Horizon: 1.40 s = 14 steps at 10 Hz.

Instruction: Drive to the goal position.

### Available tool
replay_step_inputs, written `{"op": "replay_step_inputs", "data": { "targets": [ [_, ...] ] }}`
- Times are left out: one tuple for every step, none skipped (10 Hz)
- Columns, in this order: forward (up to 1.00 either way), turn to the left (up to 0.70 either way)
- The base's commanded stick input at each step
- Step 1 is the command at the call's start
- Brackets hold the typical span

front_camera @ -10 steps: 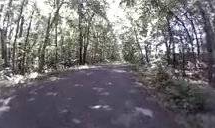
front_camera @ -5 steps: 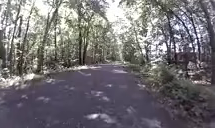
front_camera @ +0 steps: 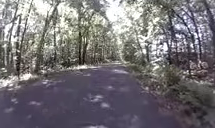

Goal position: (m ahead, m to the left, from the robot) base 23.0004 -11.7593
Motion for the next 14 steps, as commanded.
{"op": "replay_step_inputs", "data": {
  "targets": [
    [0.45,0.0],
    [0.45,0.0],
    [0.45,0.0],
    [0.45,0.0],
    [0.45,0.0],
    [0.45,0.0],
    [0.45,0.0],
    [0.45,0.0],
    [0.45,0.0],
    [0.45,0.0],
    [0.45,0.0],
    [0.45,0.0],
    [0.45,0.0],
    [0.45,0.0]
  ]
}}
